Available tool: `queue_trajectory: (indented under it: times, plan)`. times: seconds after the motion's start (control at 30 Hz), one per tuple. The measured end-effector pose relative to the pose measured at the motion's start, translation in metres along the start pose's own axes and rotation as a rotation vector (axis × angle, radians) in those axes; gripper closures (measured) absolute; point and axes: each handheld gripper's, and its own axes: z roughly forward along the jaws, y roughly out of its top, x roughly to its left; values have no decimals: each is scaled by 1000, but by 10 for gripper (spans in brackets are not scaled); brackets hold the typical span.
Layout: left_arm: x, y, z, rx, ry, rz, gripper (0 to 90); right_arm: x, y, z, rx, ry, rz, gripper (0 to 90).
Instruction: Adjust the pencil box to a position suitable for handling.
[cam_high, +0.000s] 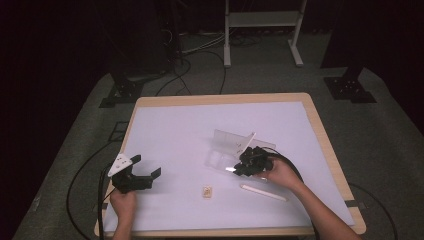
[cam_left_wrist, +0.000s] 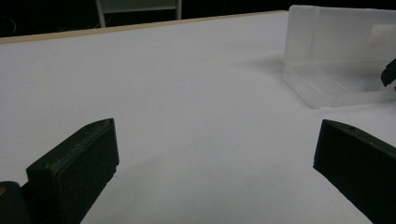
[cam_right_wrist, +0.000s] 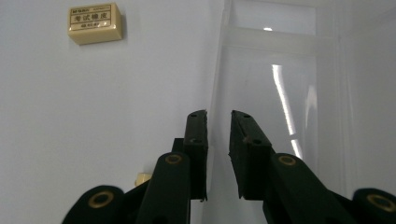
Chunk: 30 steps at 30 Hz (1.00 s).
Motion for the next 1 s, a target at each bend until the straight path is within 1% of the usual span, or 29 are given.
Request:
queue_trajectory:
  times: [0.2, 0.33, 0.4, 0.43, 0.47, 0.5, 0.6, 0.63, 0.7, 0.77, 0.87, 0.93, 0.97, 1.0]
  plan:
    - [0, 0, 0, 0, 1, 0, 0, 0, -2, -7, -17, -3, 18, 716]
    - [0, 0, 0, 0, 0, 0, 0, 2, -4, -17, -40, -20, 25, 690]
    - [0, 0, 0, -1, 1, 0, 0, 3, -5, -19, -49, -20, 31, 687]
    - [0, 0, 0, 0, 1, 1, 0, 3, -7, -25, -62, -27, 44, 667]
    - [0, 0, 0, 0, 1, 1, 0, 3, -7, -25, -62, -27, 44, 667]
    - [0, 0, 0, 0, 1, 1, 0, 4, -10, -29, -70, -24, 59, 666]
    - [0, 0, 0, 0, 1, 1, 0, 4, -14, -32, -77, -29, 66, 657]
    - [0, 0, 0, 0, 1, 1, 0, 4, -18, -36, -83, -33, 77, 650]
    - [0, 0, 0, 2, 2, 0, 0, 4, -22, -39, -87, -39, 80, 643]
    - [0, 0, 0, 4, 2, 1, 0, 4, -25, -42, -92, -41, 96, 635]
    - [0, 0, 0, 7, 2, 1, 0, 5, -31, -45, -101, -47, 106, 625]
    - [-1, 0, 0, 8, 2, -2, 0, 5, -34, -47, -104, -54, 96, 609]
    - [-1, 0, 0, 8, 3, -1, 0, 6, -35, -49, -106, -55, 109, 606]
    - [-1, 0, 0, 8, 3, -1, 0, 6, -35, -49, -106, -55, 109, 606]
